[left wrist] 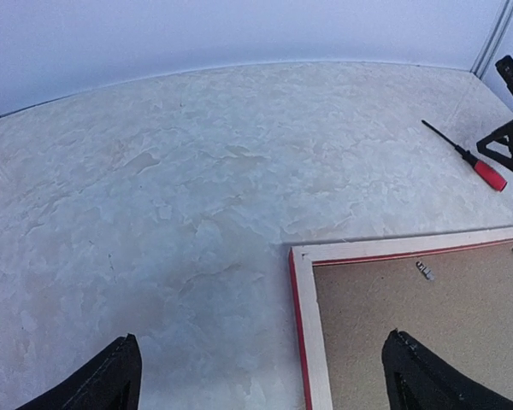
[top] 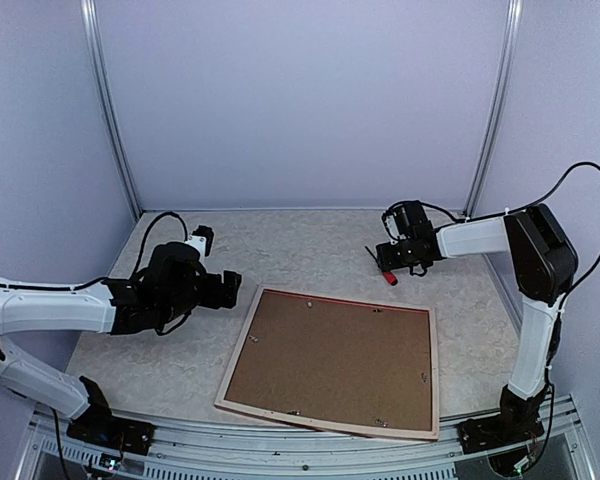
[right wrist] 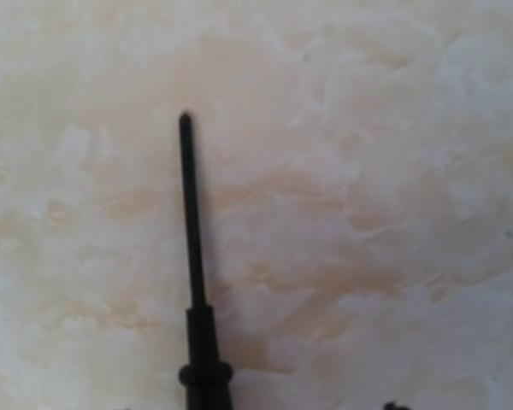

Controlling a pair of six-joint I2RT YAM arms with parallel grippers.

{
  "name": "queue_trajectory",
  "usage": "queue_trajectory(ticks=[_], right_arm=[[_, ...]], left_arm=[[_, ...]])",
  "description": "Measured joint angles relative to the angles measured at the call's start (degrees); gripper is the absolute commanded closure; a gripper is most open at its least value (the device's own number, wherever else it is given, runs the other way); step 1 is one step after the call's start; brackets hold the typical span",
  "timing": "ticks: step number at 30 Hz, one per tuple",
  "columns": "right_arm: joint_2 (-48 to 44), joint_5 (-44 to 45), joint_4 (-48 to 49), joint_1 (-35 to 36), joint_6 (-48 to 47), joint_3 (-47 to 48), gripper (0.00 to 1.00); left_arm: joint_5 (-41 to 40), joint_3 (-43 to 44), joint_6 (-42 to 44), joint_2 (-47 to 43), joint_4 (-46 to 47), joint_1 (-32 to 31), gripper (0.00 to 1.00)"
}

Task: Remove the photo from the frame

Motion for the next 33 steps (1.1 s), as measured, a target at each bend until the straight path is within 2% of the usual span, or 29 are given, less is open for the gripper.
queue_trajectory(ticks=[3,5,9,10,11,20,33], right_arm=[[-1.4,0.3,-0.7,0.0,-0.2,0.1,0.28],[-2.4,0.5,-1.2,0.0,-0.2,0.1,0.18],[-5.0,1.2,-1.5,0.0,-0.3,-0.3,0.09],[-5.9,1.4,-1.8,0.0,-0.3,-0.4,0.02],[-6.7,1.6,-2.1,0.0,-0.3,-0.5,0.01],[-14.4,3.0,-3.1,0.0,-0.1,-3.3,0.00],[-22.6,3.6,-6.2,0.0,1.1,-10.0,0.01]], left_arm=[[-1.0,-0.5,0.7,-1.9,0.5,0.0,0.01],[-1.7,-0.5,0.9,-2.6,1.2,0.0,0.01],[-3.2,-0.5,1.3,-3.4,2.8,0.0,0.01],[-3.3,-0.5,1.4,-3.5,3.4,0.2,0.01],[-3.1,-0.5,1.5,-3.5,4.2,0.4,0.01],[7.9,0.6,2.6,-1.7,9.9,2.8,0.01],[14.1,2.7,20.8,10.6,20.5,-16.7,0.01]])
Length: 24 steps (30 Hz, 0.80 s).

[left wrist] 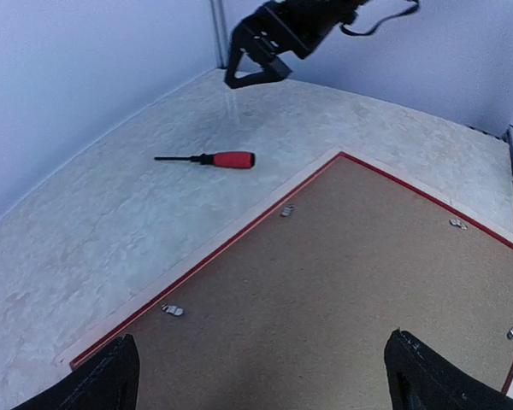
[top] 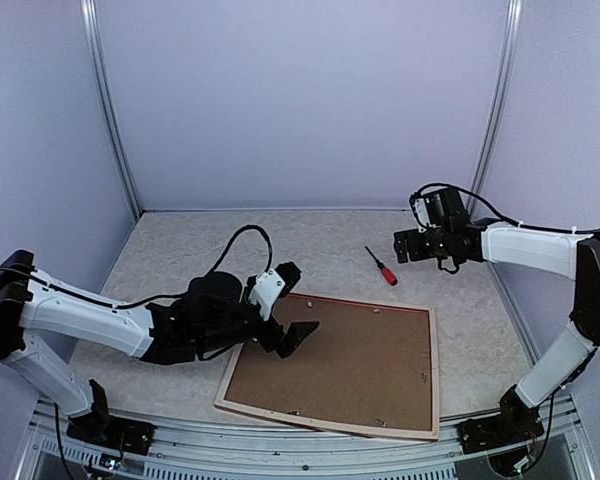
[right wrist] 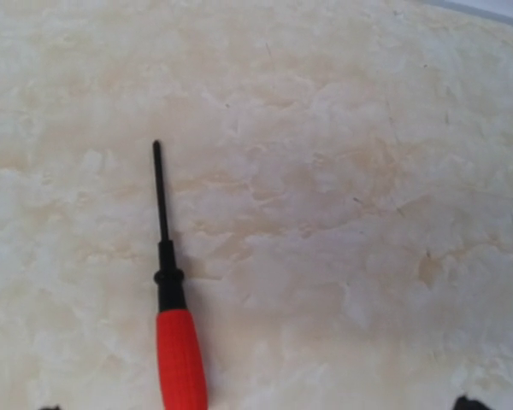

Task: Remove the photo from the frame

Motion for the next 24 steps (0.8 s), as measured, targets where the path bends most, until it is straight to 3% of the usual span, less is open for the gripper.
queue_trajectory(ticks=[9,16,24], right_arm=[[-8.0,-1.9,-2.3,0.0,1.7,-2.7,0.01],[-14.8,-4.9,-4.4,0.0,5.0,-7.8,0.01],[-18.9,-7.4,-6.0,0.0,7.2,-11.0,0.01]], left_arm=[[5.0,-2.9,10.1,6.2,7.3,-7.7,0.09],[12.5,-0.6,16.7,12.1,3.2,-10.9,0.19],[21.2,-0.2,24.0,13.1,1.3,-13.3,0.26]])
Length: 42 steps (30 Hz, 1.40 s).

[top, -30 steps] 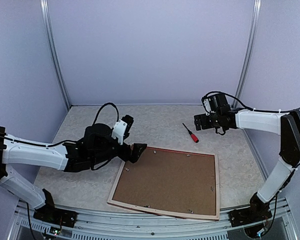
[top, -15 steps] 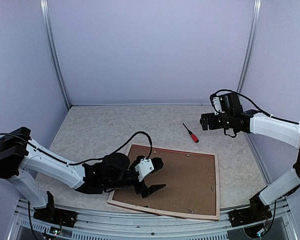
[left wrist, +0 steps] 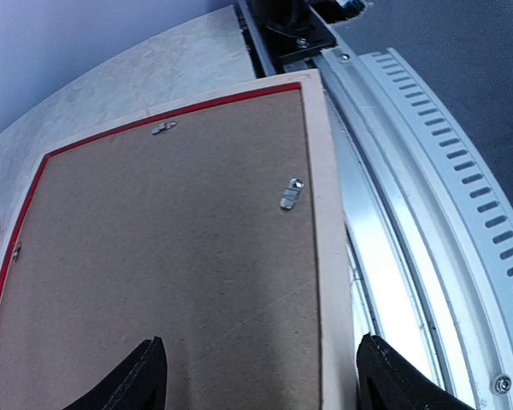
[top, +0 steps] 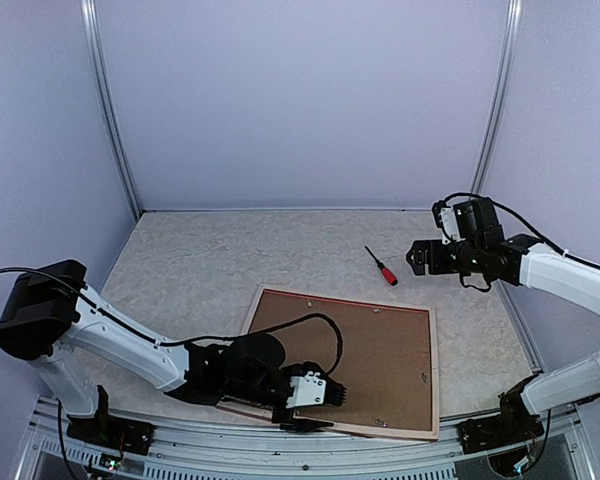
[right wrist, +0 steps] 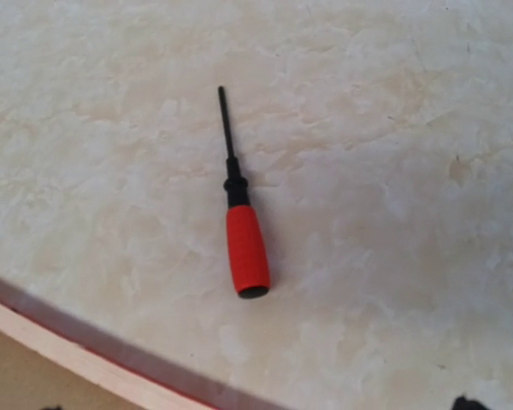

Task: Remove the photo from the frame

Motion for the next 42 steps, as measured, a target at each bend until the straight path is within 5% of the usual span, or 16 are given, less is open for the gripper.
queue_trajectory(ticks=[15,24,42], right_arm=[[-3.6,-1.4,-0.3,0.0,1.1,-3.7,0.01],[-5.6,-1.5,-0.9,0.0,1.9,-4.4,0.02],[-10.8,-7.3,-11.4,0.0,4.8,-4.2,0.01]], left_arm=[[-0.7,5.2,6.3,8.2,-7.4,-4.7,0.53],[-6.9,5.3,7.0,8.9,-5.5,-6.7,1.00],[-5.7,6.3,2.9,8.0,-8.7,-5.5,1.00]])
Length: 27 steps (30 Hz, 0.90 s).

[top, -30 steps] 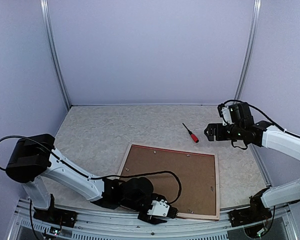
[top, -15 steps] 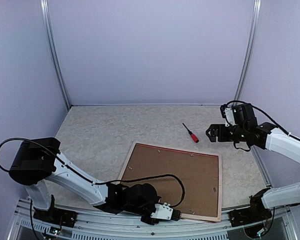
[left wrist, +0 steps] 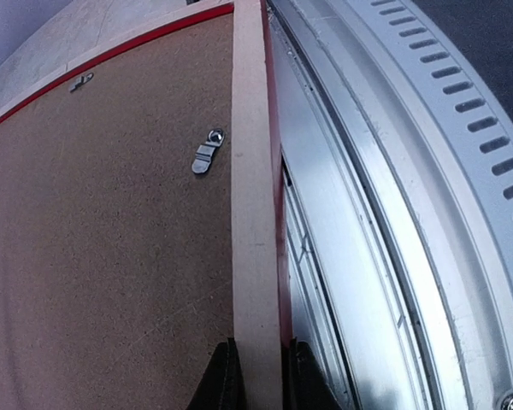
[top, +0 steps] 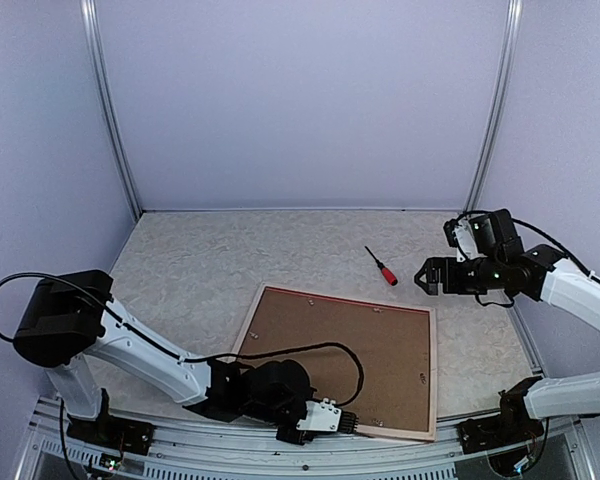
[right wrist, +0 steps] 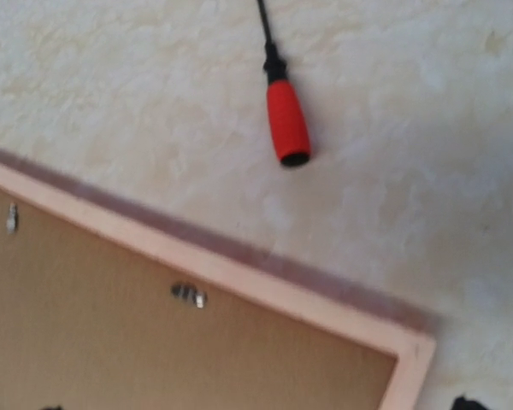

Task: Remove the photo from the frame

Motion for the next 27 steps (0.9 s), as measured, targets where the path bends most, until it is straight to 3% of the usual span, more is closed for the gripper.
queue_trajectory(ticks=[12,27], right_arm=[[4.9,-14.2,-6.8,-0.5,5.0,3.1,0.02],[6.6,-34.1,-1.2,-5.2,9.2,-8.1,0.01]], left_arm=[[-1.5,-7.7,-2.7,-5.1,3.5,5.2,1.00],[-1.8,-15.1,-4.5,-14.4,5.6,6.7,1.00]])
